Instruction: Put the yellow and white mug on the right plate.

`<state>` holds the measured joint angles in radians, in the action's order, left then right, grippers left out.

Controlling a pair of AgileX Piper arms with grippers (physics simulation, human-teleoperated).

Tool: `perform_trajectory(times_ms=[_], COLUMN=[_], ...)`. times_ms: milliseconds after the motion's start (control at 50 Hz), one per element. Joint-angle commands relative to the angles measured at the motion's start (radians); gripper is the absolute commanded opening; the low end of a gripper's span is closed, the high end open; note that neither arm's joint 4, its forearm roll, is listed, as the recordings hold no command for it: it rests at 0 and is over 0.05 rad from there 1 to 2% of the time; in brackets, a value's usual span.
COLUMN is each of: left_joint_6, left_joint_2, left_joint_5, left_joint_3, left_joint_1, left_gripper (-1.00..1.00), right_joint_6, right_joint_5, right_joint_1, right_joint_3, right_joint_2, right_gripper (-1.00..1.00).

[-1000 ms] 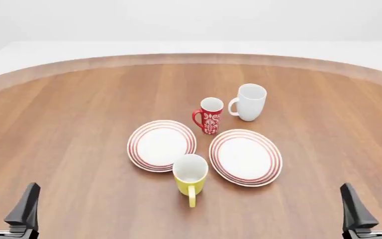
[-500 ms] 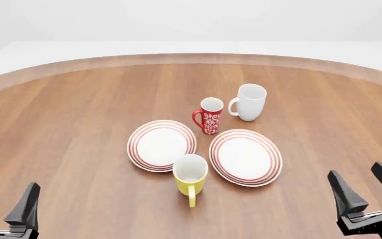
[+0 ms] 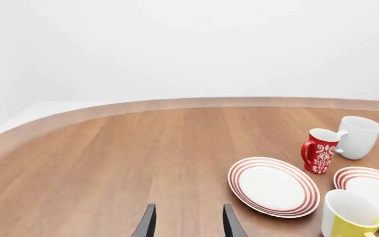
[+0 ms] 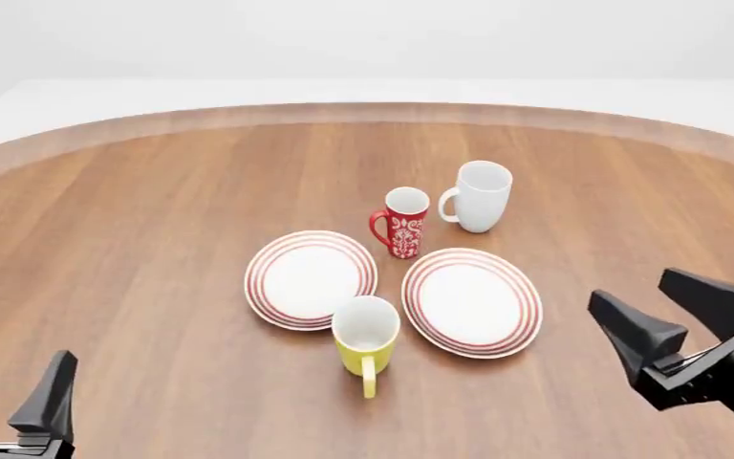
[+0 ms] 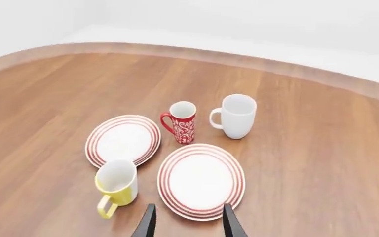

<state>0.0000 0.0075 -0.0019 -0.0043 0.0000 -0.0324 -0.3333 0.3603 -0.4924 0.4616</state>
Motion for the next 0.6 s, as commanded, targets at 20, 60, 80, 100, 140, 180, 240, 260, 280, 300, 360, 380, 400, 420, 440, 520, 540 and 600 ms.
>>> perform_trajectory(times_ms=[20, 60, 80, 100, 140, 180, 240, 260, 280, 300, 360, 380, 400, 420, 440, 520, 540, 600], left_joint_6=[0.0, 0.0, 0.0, 0.0, 0.0, 0.0, 0.0, 0.0, 0.0, 0.0, 0.0, 0.0, 0.0, 0.0, 0.0, 0.0, 0.0, 0.0], left_joint_2=[0.0, 0.0, 0.0, 0.0, 0.0, 0.0, 0.0, 0.0, 0.0, 0.0, 0.0, 0.0, 0.0, 0.0, 0.0, 0.0, 0.0, 0.0], left_joint_5=[0.0, 0.0, 0.0, 0.0, 0.0, 0.0, 0.0, 0.0, 0.0, 0.0, 0.0, 0.0, 0.0, 0.0, 0.0, 0.0, 0.0, 0.0], left_joint_3=[0.0, 0.0, 0.0, 0.0, 0.0, 0.0, 0.0, 0.0, 0.0, 0.0, 0.0, 0.0, 0.0, 0.0, 0.0, 0.0, 0.0, 0.0], left_joint_1=[0.0, 0.0, 0.0, 0.0, 0.0, 0.0, 0.0, 0.0, 0.0, 0.0, 0.0, 0.0, 0.0, 0.0, 0.0, 0.0, 0.0, 0.0], left_gripper=[1.0, 1.0, 1.0, 1.0, 1.0, 1.0, 1.0, 1.0, 1.0, 1.0, 1.0, 1.0, 1.0, 1.0, 1.0, 1.0, 1.0, 1.0], right_joint_6=[-0.07, -0.085, -0.091, -0.092, -0.102, -0.096, -0.093, -0.09, -0.086, -0.085, -0.06, -0.06, -0.06, -0.06, -0.06, -0.06, -0.06, -0.06], right_joint_5=[-0.089, -0.094, -0.094, -0.092, -0.095, -0.098, -0.107, -0.108, -0.107, -0.109, -0.109, -0.109, -0.109, -0.109, -0.109, -0.109, -0.109, -0.112], right_joint_1=[0.127, 0.147, 0.15, 0.156, 0.176, 0.211, 0.238, 0.241, 0.257, 0.263, 0.267, 0.267, 0.267, 0.267, 0.267, 0.267, 0.267, 0.271], right_joint_3=[-0.114, -0.125, -0.125, -0.123, -0.132, -0.144, -0.165, -0.175, -0.184, -0.187, -0.191, -0.191, -0.191, -0.191, -0.191, -0.191, -0.191, -0.202], right_joint_2=[0.085, 0.097, 0.102, 0.107, 0.12, 0.141, 0.154, 0.159, 0.166, 0.172, 0.175, 0.175, 0.175, 0.175, 0.175, 0.175, 0.175, 0.185], right_gripper=[1.0, 1.0, 1.0, 1.0, 1.0, 1.0, 1.0, 1.0, 1.0, 1.0, 1.0, 1.0, 1.0, 1.0, 1.0, 1.0, 1.0, 1.0])
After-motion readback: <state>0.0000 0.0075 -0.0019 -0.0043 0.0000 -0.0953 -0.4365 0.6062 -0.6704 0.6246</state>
